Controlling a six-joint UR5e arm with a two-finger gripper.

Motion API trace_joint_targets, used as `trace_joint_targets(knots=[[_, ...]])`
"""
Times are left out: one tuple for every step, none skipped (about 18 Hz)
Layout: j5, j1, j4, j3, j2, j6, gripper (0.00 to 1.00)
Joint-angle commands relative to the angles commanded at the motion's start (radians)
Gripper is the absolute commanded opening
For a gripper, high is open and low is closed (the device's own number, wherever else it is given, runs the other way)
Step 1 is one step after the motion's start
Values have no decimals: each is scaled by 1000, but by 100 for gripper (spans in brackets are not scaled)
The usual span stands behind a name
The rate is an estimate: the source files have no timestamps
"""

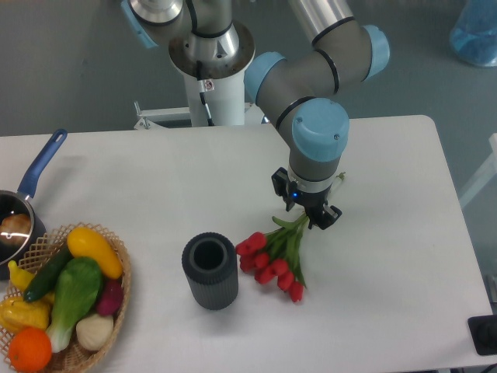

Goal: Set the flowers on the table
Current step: 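Open the gripper to release the tulip stems and lift away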

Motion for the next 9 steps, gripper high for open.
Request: trace_joint_targets(knots=[[-5,5,32,0,-2,-2,100],[0,6,42,0,-11,-3,100],[2,11,47,0,-26,-3,100],[0,23,54,0,-28,8,100],[-2,38,54,-2,-26,17,100],[-2,49,68,0,-25,38,100],[-5,64,89,0,-25,72,100],[-5,71,100,0,-25,96,100],[-2,74,99,-5,-25,110,100]])
